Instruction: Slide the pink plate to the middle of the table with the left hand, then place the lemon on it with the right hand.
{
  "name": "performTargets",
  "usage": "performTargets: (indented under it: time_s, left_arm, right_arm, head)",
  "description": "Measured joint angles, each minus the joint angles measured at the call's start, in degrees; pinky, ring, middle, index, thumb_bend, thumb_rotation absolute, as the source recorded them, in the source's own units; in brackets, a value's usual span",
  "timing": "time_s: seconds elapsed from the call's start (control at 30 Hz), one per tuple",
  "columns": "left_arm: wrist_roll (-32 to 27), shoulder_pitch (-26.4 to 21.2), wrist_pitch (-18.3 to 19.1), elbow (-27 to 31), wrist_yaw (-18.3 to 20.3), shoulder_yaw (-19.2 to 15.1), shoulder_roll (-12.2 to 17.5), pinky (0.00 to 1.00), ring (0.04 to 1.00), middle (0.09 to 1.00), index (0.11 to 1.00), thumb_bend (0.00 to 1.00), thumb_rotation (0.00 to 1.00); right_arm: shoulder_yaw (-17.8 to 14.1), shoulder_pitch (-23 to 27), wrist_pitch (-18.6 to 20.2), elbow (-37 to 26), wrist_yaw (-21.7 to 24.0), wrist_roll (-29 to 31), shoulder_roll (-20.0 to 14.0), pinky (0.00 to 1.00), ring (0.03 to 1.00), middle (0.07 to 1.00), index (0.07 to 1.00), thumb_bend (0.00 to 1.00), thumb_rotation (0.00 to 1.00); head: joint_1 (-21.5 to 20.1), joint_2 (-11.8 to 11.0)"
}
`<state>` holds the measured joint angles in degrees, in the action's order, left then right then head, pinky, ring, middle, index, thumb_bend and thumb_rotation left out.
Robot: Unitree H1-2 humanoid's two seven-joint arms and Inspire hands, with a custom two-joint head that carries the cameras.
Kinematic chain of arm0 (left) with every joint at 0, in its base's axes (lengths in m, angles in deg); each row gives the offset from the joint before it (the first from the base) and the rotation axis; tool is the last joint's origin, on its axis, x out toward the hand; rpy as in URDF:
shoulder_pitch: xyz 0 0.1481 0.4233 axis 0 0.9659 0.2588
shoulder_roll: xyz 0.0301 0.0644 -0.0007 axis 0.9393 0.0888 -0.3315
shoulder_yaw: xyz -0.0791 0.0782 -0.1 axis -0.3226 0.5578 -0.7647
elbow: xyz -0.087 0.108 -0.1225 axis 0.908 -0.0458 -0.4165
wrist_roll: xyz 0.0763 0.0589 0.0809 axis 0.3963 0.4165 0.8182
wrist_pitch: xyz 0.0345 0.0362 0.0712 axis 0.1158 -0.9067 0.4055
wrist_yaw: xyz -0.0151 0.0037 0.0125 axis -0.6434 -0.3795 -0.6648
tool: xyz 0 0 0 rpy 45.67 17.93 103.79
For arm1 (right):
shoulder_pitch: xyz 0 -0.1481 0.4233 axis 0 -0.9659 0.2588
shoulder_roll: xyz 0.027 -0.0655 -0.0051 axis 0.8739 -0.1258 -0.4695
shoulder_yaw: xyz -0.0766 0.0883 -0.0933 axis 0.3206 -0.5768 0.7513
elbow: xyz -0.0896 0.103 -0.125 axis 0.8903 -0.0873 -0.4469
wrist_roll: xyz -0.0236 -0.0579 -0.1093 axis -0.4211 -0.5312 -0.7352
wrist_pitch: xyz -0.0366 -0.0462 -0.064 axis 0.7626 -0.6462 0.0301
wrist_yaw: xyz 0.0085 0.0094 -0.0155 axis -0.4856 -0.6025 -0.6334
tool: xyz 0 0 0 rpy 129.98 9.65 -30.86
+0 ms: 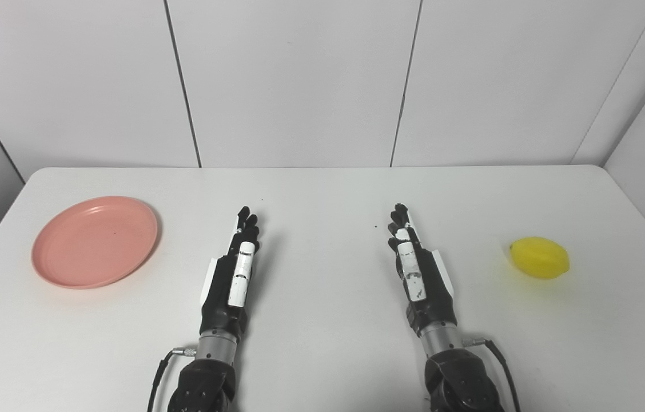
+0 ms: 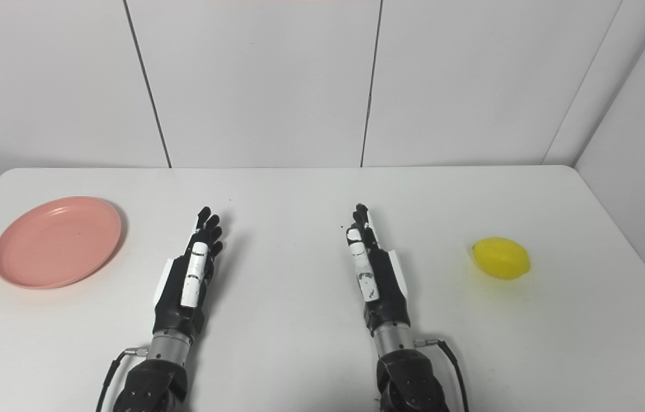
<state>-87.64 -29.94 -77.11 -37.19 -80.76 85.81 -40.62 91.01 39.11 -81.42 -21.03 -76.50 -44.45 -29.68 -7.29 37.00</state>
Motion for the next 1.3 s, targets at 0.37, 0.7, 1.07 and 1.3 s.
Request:
performTargets:
  time_s: [0.37,0.7,1.07,1.3]
  left_arm:
    - [0.0,0.0,0.0,0.0,0.1,0.1,0.0,1.00,1.000,1.000,1.000,0.49,1.00]
    - [-1.3,0.0,0.6,0.1,1.3,0.3,0.1,1.00,1.000,1.000,1.000,0.49,1.00]
    - [-1.2,-0.1,0.5,-0.1,1.5,0.8,0.2,1.00,1.000,1.000,1.000,0.48,1.00]
    - [0.0,-0.1,0.5,-0.1,1.3,1.5,0.2,1.00,1.000,1.000,1.000,0.48,1.00]
  right_arm:
    - [-0.1,0.0,0.0,0.0,-0.1,-0.5,0.1,1.00,1.000,1.000,1.000,0.79,1.00]
    - [-0.7,0.0,0.0,0.0,-0.7,-0.3,0.3,1.00,1.000,1.000,1.000,0.78,1.00]
    - [-1.5,0.0,0.0,-0.2,-0.7,0.2,0.0,1.00,1.000,1.000,1.000,0.77,1.00]
    - [-2.2,-0.3,0.0,-0.6,-0.8,0.4,-0.1,1.00,1.000,1.000,0.995,0.75,1.00]
  head:
    - [0.1,0.1]
    - [0.5,0.2]
    - [2.6,0.0]
    - [3.3,0.0]
